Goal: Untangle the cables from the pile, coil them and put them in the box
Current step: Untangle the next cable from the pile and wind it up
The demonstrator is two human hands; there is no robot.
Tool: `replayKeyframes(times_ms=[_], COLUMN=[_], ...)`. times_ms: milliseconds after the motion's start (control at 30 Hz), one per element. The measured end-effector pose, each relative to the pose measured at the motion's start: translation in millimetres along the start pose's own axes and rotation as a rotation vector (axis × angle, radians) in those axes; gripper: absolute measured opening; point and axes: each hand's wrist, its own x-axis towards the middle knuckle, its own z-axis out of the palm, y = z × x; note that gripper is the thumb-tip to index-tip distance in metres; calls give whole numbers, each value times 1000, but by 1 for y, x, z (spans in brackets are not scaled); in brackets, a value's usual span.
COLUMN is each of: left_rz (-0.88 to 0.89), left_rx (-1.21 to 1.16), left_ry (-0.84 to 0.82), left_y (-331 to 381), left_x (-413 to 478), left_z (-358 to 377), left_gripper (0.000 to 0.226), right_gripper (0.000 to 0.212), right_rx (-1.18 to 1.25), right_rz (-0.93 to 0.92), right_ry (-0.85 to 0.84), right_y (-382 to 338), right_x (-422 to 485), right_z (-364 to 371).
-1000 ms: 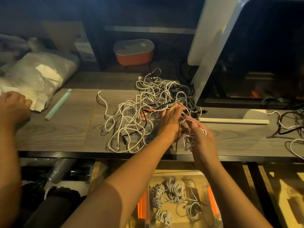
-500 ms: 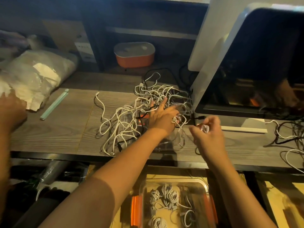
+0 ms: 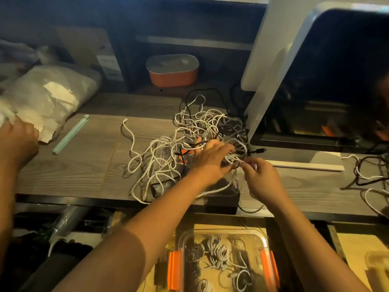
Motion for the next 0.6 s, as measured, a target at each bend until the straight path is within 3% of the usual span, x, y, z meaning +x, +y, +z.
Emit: replayKeyframes(times_ms=[167,433,500,600], left_rz=[-69,-76,-114,-86], left_rx=[55,7,1,26], left_ry=[13,-27,-17,-30], left_y=[4,-2,-4,-8], left_x=[8,18,15,16], left_z=[-2,5,1,-1], left_gripper=[21,27,20,14], right_gripper=[11,27,29,25], right_rx=[-8,47,100,268], right_rz=[-158,-304,-290,-107], right_ry=[98,228,193,207], right_y=[-10,-1,0,-4], right_x=[-9,-30,-36,-34], right_z=[3,9,10,6])
